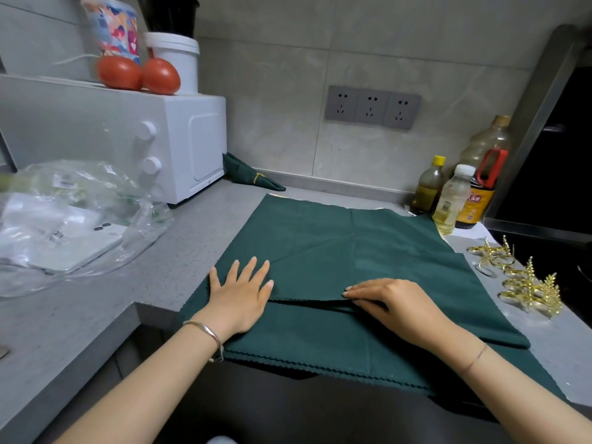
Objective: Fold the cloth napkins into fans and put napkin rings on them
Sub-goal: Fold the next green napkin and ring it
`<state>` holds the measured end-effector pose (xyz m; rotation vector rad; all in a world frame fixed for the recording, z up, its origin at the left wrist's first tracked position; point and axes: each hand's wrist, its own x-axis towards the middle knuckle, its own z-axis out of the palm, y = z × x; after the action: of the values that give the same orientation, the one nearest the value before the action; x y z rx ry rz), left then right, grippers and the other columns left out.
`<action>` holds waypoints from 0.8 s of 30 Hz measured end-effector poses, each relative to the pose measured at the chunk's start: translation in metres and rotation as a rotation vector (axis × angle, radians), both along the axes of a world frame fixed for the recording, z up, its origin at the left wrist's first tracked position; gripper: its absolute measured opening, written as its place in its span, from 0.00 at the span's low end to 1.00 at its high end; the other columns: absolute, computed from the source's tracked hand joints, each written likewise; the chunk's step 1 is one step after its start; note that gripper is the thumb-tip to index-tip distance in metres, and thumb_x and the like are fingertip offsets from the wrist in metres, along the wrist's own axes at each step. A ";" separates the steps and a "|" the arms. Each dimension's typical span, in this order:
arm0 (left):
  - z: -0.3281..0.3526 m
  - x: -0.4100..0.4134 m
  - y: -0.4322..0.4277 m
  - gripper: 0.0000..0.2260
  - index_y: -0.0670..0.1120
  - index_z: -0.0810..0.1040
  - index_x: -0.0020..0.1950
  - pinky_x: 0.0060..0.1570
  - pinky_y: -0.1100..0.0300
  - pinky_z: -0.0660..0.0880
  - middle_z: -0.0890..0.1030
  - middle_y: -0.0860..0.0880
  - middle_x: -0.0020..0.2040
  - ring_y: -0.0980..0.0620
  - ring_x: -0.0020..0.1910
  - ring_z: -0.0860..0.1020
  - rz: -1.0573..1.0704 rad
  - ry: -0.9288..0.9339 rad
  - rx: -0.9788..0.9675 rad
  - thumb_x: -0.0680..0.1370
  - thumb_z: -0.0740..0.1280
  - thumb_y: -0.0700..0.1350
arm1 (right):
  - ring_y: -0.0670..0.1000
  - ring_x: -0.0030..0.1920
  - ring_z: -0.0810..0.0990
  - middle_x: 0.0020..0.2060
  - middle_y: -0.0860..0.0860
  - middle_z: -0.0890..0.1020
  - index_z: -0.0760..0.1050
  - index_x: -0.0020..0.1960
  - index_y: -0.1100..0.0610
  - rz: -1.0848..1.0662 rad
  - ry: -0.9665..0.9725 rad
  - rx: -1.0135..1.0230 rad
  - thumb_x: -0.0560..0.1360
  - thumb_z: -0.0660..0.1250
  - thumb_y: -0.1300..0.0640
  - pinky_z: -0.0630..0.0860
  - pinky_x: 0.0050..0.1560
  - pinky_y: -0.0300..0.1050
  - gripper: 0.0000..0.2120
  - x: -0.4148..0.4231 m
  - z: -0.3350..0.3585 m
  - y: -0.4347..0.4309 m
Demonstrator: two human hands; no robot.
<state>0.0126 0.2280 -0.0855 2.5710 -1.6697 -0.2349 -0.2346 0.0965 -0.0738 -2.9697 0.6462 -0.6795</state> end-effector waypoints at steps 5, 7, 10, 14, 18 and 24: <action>0.001 0.003 -0.003 0.23 0.55 0.39 0.78 0.73 0.40 0.38 0.41 0.53 0.78 0.46 0.77 0.41 -0.007 -0.001 0.008 0.83 0.40 0.55 | 0.40 0.58 0.78 0.56 0.40 0.81 0.81 0.56 0.44 -0.017 0.022 0.008 0.77 0.63 0.49 0.77 0.52 0.38 0.11 0.000 -0.005 0.003; 0.002 0.007 -0.005 0.23 0.55 0.40 0.78 0.73 0.41 0.38 0.42 0.54 0.79 0.47 0.77 0.42 -0.007 0.001 0.003 0.83 0.40 0.54 | 0.41 0.59 0.77 0.57 0.40 0.81 0.80 0.58 0.44 -0.030 0.035 0.003 0.78 0.63 0.50 0.76 0.52 0.38 0.11 0.002 -0.004 0.003; 0.003 0.012 -0.008 0.23 0.55 0.40 0.78 0.73 0.42 0.38 0.42 0.54 0.79 0.48 0.77 0.42 -0.014 0.003 0.007 0.83 0.40 0.54 | 0.41 0.61 0.76 0.59 0.40 0.79 0.79 0.59 0.44 -0.041 0.067 -0.010 0.78 0.62 0.50 0.75 0.54 0.39 0.12 0.007 -0.003 0.003; 0.003 0.013 -0.009 0.23 0.54 0.40 0.78 0.73 0.42 0.38 0.42 0.53 0.79 0.47 0.77 0.42 -0.014 0.001 0.036 0.83 0.40 0.54 | 0.39 0.60 0.76 0.59 0.39 0.79 0.79 0.59 0.43 -0.051 0.092 -0.028 0.77 0.61 0.50 0.71 0.52 0.33 0.14 0.009 -0.006 0.002; 0.009 0.005 -0.022 0.24 0.52 0.41 0.79 0.73 0.44 0.37 0.42 0.53 0.79 0.48 0.77 0.42 -0.022 0.039 0.040 0.83 0.41 0.54 | 0.38 0.57 0.77 0.56 0.40 0.81 0.81 0.56 0.44 -0.039 0.071 -0.066 0.74 0.57 0.44 0.68 0.48 0.29 0.18 0.008 -0.005 0.006; 0.012 -0.015 -0.064 0.24 0.48 0.44 0.79 0.74 0.45 0.39 0.46 0.52 0.79 0.49 0.78 0.45 -0.096 0.124 -0.020 0.84 0.42 0.52 | 0.39 0.53 0.80 0.51 0.42 0.84 0.83 0.53 0.47 0.005 0.039 -0.097 0.77 0.57 0.42 0.73 0.49 0.31 0.18 0.007 -0.008 0.006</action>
<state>-0.0020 0.1638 -0.0733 2.4112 -1.7427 -0.3734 -0.2273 0.1028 -0.0820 -3.0801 0.6254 -0.6729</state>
